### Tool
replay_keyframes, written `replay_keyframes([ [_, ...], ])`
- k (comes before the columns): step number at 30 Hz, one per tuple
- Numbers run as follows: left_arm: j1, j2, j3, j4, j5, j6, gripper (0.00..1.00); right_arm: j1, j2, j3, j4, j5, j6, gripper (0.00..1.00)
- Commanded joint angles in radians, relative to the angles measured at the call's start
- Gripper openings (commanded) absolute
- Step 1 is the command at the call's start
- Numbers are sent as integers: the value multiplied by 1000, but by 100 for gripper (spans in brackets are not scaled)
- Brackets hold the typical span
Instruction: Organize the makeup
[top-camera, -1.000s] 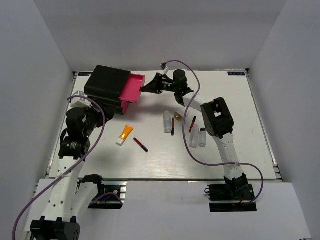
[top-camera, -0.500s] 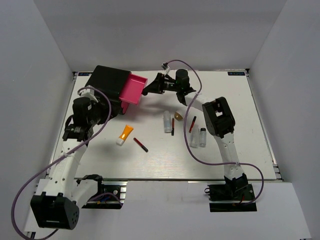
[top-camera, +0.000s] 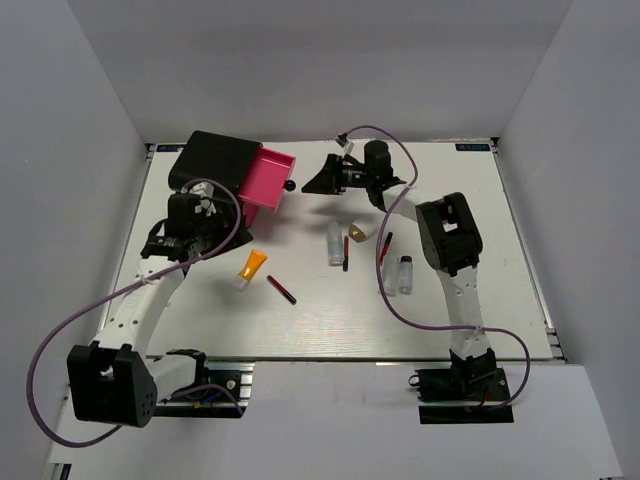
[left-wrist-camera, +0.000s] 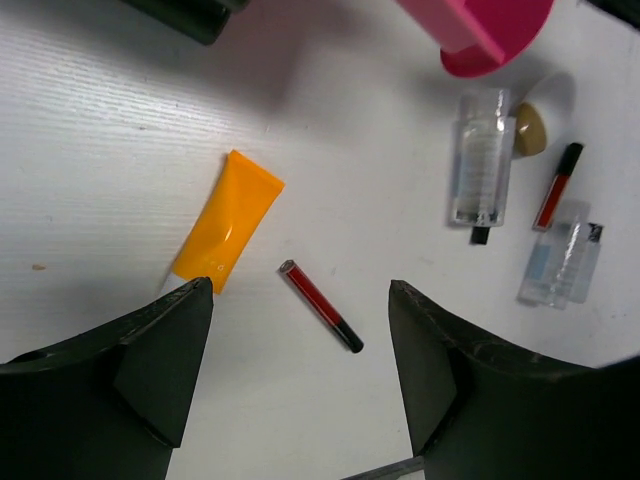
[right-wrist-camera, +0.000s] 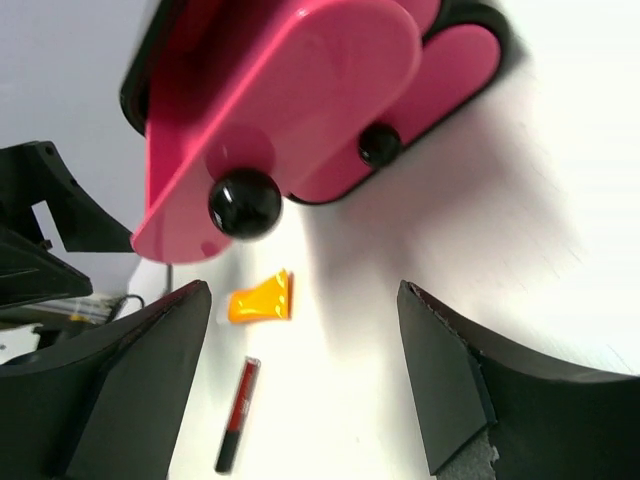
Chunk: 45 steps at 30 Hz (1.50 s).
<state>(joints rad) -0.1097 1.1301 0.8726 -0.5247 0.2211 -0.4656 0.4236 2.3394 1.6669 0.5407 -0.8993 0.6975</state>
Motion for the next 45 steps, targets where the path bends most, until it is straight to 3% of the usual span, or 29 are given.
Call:
replay_keyframes([
  [1, -36, 20, 11, -31, -31, 51, 81, -31, -92, -21, -68, -27, -116, 81],
  [8, -136, 105, -1, -32, -132, 64, 78, -51, -132, -27, -197, -26, -245, 79],
  [11, -165, 135, -6, -57, -251, 53, 76, -74, -167, -33, -295, -20, -363, 71],
  [14, -199, 149, -36, -34, -325, 53, 72, -86, -216, -70, -355, -18, -484, 51],
  [15, -214, 158, -40, -23, -339, 56, 69, -88, -227, -84, -361, -20, -501, 40],
  [17, -232, 186, -52, 0, -377, 62, 67, -100, -264, -124, -372, -23, -546, 32],
  [26, -291, 269, -109, 130, -466, 87, 67, -144, -338, -196, -363, -23, -550, 47],
  [36, -301, 414, -60, 123, -542, 82, 65, -164, -348, -194, -344, -27, -526, 49],
  [45, -301, 421, -47, 108, -532, 73, 41, -183, -365, -216, -326, -32, -512, 49],
])
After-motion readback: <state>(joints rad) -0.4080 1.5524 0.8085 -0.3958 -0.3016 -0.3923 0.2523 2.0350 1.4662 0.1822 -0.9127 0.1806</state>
